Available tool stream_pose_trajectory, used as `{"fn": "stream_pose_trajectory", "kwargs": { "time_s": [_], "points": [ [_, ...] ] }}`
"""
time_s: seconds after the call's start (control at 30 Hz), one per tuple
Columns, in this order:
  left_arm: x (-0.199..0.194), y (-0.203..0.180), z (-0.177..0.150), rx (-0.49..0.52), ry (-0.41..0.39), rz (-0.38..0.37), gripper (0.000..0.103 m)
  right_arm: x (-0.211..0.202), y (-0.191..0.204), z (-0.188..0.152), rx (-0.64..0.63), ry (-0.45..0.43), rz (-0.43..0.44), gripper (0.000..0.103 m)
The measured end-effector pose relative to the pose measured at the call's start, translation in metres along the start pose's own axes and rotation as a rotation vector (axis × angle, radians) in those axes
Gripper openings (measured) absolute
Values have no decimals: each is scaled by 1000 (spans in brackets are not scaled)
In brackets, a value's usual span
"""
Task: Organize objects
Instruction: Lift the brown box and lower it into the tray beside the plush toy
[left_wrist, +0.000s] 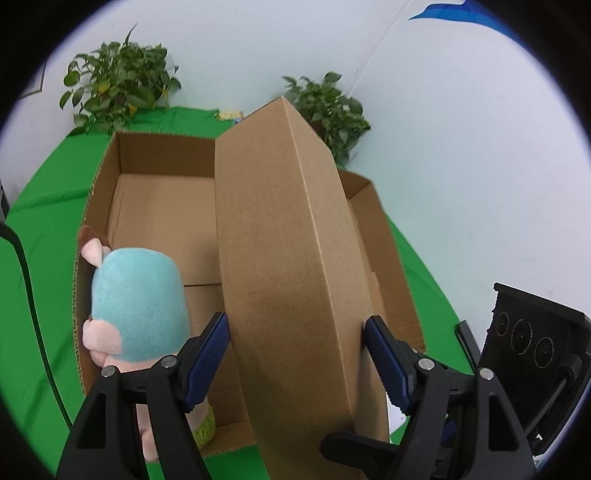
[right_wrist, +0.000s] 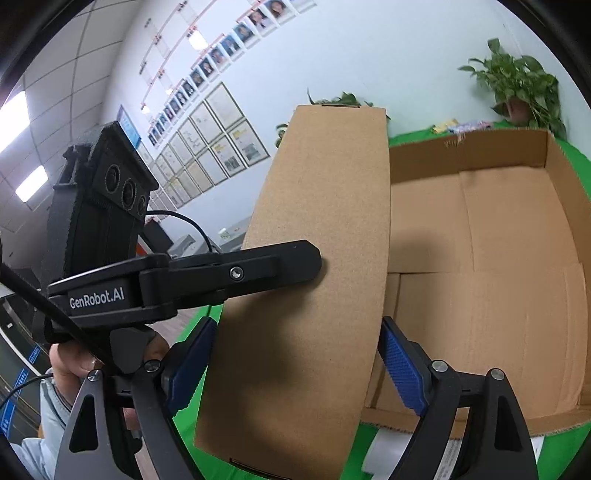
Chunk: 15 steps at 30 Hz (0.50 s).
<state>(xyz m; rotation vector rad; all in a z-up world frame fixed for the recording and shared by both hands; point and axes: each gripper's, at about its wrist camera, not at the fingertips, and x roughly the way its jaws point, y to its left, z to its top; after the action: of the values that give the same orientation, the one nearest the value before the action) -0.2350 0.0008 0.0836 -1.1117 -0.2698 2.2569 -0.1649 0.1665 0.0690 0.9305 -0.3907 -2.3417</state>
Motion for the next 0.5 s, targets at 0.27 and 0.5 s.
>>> {"fn": "stream_pose_trajectory", "kwargs": {
  "time_s": [0.27, 0.5],
  "points": [
    [29, 17, 3, -29, 54, 45, 74, 46, -36, -1, 43, 34, 8, 83],
    [29, 20, 9, -53, 61, 81, 74, 60, -52, -1, 61, 30, 49, 83]
  ]
}}
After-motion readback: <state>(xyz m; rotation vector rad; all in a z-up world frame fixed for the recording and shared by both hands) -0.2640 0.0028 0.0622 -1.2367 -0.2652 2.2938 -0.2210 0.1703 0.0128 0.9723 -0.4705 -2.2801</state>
